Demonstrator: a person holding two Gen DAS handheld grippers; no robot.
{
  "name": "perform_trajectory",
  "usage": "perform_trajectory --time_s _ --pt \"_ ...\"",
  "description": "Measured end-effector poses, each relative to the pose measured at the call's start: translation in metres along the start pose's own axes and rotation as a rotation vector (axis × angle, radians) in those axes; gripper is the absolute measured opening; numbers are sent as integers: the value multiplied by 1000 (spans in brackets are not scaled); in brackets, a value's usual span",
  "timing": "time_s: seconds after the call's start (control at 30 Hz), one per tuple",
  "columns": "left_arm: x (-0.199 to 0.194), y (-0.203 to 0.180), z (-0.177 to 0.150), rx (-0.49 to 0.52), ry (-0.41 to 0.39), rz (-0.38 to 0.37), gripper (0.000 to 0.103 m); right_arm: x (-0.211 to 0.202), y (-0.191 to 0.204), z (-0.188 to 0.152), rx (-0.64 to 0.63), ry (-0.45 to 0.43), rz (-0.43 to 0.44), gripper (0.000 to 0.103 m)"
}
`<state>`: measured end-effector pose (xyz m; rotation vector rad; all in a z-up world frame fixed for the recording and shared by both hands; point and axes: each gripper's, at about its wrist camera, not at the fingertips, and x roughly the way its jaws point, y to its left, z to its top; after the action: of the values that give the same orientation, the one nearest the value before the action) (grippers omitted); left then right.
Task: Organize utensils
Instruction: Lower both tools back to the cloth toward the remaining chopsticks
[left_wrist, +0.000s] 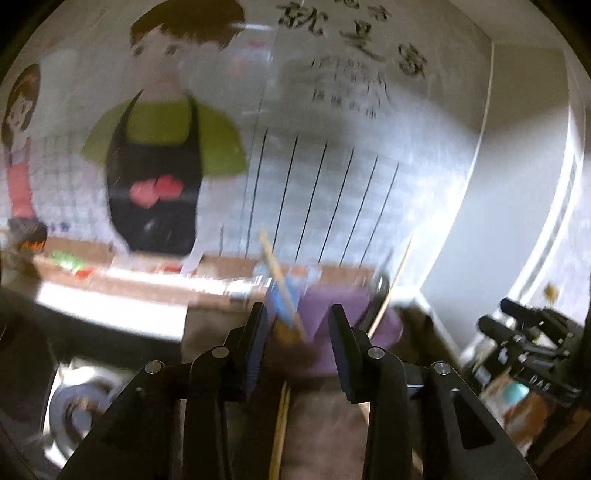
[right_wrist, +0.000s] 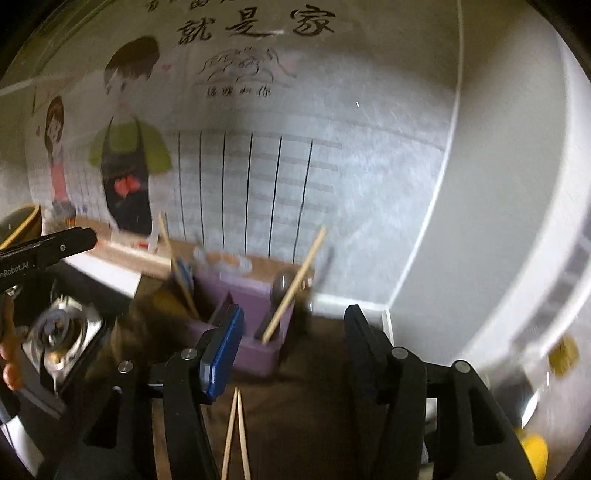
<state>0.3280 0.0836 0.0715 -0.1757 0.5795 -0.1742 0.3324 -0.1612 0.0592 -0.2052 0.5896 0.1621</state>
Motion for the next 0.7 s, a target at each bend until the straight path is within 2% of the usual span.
perform_trajectory --time_s 0.07,0.17,0.27,0.37,0.43,0.5,0.6,0.7 --pt "-6 4 -29 -32 34 19 36 -7 3 -20 -3 23 -10 54" --pt "-12 7 -66 -78 81 5 36 -16 5 -51 11 67 -16 58" --pt "-13 5 -99 -85 124 3 36 -21 0 -84 47 121 26 60" --pt "-22 2 -131 -70 141 32 36 -23 -5 -117 68 175 109 60" --pt "-29 4 -145 -73 149 38 36 -22 -5 -136 74 216 145 53" --pt "-35 9 -157 -73 161 36 36 -18 0 -156 57 270 165 38" --pt "-45 18 -171 -59 184 29 36 -13 14 -176 31 327 193 28" --pt "-54 26 -183 -43 213 -5 36 -11 28 -189 32 346 226 25"
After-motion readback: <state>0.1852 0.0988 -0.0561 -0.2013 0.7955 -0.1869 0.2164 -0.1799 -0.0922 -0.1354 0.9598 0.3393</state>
